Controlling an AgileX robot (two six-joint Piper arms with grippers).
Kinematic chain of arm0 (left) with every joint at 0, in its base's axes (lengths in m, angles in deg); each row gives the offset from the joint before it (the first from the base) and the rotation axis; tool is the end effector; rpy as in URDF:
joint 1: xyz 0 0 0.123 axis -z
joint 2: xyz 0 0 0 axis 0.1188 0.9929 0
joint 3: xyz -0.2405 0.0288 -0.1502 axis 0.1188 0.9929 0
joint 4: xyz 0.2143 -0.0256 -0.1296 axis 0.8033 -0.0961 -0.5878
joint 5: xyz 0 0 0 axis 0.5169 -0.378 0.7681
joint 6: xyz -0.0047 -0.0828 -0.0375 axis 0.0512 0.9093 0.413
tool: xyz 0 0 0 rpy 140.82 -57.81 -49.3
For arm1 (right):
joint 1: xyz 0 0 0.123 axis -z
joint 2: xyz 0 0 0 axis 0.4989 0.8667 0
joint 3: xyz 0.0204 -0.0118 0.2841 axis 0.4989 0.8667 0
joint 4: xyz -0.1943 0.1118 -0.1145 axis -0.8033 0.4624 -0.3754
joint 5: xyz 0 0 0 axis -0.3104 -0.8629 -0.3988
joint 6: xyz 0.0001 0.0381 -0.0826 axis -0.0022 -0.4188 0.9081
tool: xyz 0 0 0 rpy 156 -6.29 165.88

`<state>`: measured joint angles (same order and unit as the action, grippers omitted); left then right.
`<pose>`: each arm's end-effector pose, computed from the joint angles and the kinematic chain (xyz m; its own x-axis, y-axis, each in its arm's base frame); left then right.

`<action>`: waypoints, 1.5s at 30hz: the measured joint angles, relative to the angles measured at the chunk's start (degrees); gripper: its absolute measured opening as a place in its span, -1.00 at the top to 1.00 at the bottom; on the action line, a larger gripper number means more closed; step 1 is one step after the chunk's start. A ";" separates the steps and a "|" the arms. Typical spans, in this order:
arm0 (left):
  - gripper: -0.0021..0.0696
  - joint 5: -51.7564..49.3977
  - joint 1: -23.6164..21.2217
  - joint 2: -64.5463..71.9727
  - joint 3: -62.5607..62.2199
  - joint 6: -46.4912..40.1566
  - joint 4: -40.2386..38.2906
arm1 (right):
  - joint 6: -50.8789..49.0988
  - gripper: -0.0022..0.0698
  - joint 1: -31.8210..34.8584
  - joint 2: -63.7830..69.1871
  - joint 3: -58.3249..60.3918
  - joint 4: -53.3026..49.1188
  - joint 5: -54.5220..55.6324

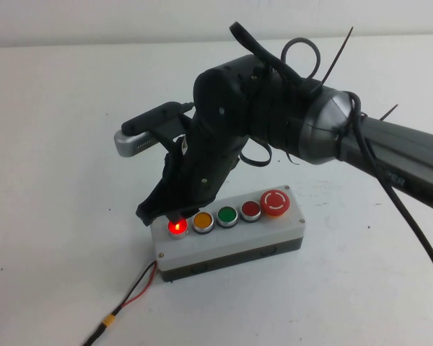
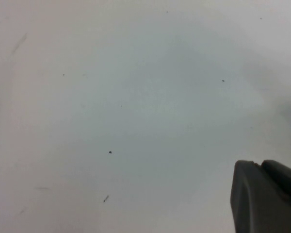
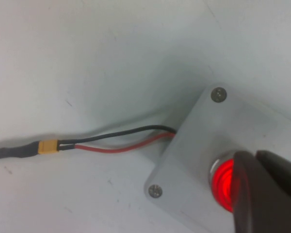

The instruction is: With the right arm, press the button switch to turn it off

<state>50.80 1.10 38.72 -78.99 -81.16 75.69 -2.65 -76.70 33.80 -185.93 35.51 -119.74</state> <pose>0.0518 -0.0048 0.1696 -0.2949 0.1405 -0.9452 0.1426 0.9845 0.1019 0.3075 0.3474 0.2594 -0.6930 -0.6179 -0.3714 -0.7055 0.6872 0.1732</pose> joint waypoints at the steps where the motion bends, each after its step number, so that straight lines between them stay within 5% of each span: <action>1: 0.95 0.00 0.00 0.00 0.00 0.00 0.00 | 0.00 0.98 0.00 0.00 0.00 0.00 0.00; 23: 0.95 0.00 0.00 0.00 0.00 0.00 0.00 | 0.30 0.98 0.00 -0.89 -0.64 -0.39 -1.36; 34: 0.95 0.00 0.00 0.00 0.00 0.00 0.00 | 1.63 0.98 0.00 -21.40 1.55 -3.72 -4.64; 45: 0.95 0.00 0.00 0.00 0.00 0.00 0.00 | 0.62 0.98 0.00 -45.45 25.67 -6.05 -6.16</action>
<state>50.80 1.10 38.72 -78.99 -81.16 75.69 -2.03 -76.70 -11.65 -160.25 29.46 -125.90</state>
